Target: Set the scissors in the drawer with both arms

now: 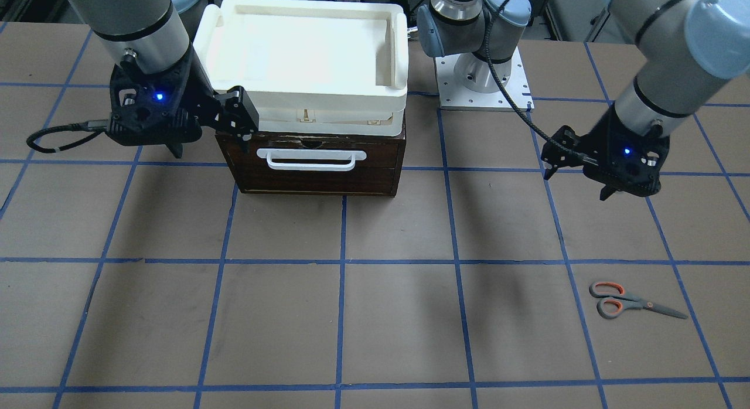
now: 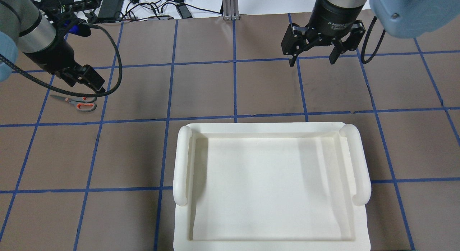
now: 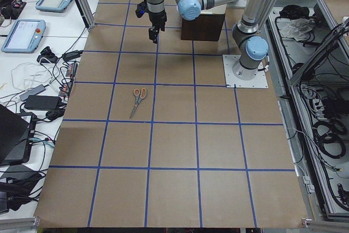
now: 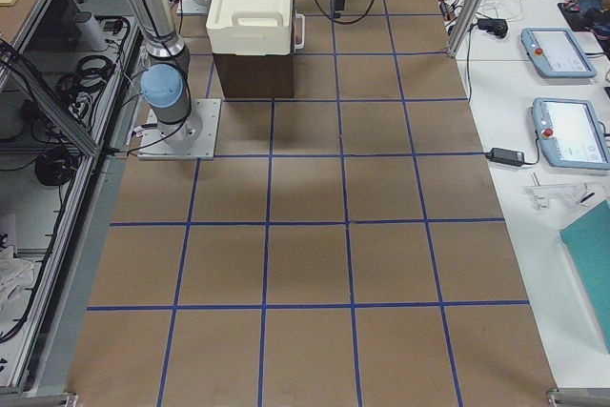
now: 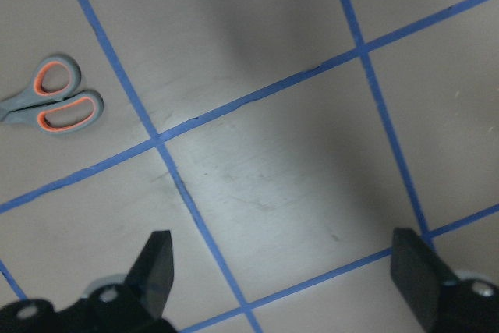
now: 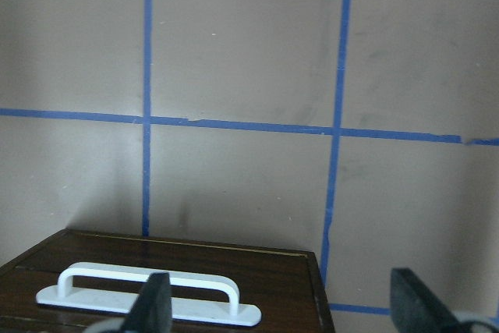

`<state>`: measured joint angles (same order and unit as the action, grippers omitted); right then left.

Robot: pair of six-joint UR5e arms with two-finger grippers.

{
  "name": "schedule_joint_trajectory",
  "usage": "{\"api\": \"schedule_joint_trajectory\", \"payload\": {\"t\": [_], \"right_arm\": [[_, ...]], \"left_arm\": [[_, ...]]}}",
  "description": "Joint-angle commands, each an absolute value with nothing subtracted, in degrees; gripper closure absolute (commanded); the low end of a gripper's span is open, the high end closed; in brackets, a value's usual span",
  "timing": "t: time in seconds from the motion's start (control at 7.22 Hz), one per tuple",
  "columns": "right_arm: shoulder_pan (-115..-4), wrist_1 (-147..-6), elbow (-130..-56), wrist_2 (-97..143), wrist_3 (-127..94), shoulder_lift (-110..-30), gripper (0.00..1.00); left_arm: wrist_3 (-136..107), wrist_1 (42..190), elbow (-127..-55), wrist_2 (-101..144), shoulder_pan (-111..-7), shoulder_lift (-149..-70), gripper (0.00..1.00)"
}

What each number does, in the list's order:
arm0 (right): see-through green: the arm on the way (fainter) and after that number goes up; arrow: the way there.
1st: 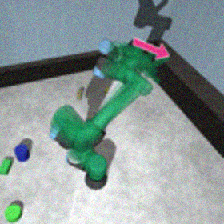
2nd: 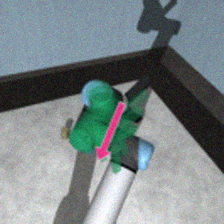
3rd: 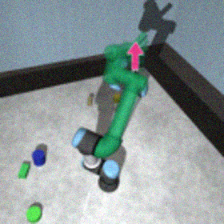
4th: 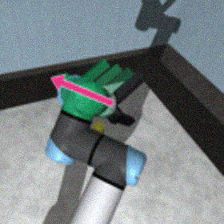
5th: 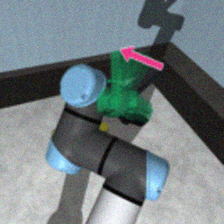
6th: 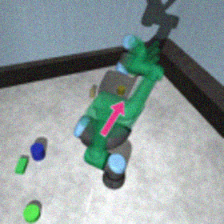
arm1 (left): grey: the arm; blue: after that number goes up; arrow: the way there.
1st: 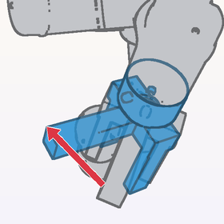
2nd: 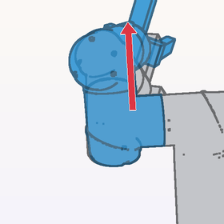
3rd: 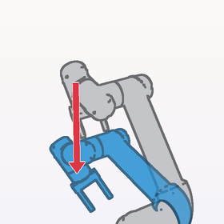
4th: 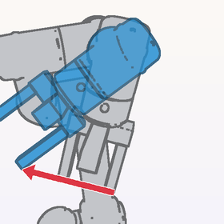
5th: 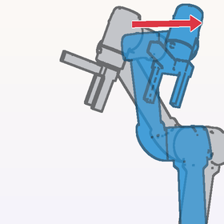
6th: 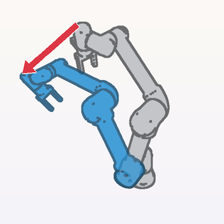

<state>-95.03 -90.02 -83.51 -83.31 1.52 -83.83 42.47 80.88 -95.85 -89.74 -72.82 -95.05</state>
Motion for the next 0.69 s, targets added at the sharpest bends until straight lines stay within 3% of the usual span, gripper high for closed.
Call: {"api": "schedule_joint_trajectory", "payload": {"t": [0.0, 0.55], "right_arm": [[-95.6, -91.4, -83.4, -76.0, 9.2, -80.1, 0.0], [-99.0, -88.8, -83.4, -75.3, 47.9, -76.2, 0.01]], "left_arm": [[62.0, 73.9, -95.8, -91.9, -65.3, -100.4, 0.0], [91.7, 60.0, -94.5, -93.6, -61.4, -110.9, 0.0]]}}
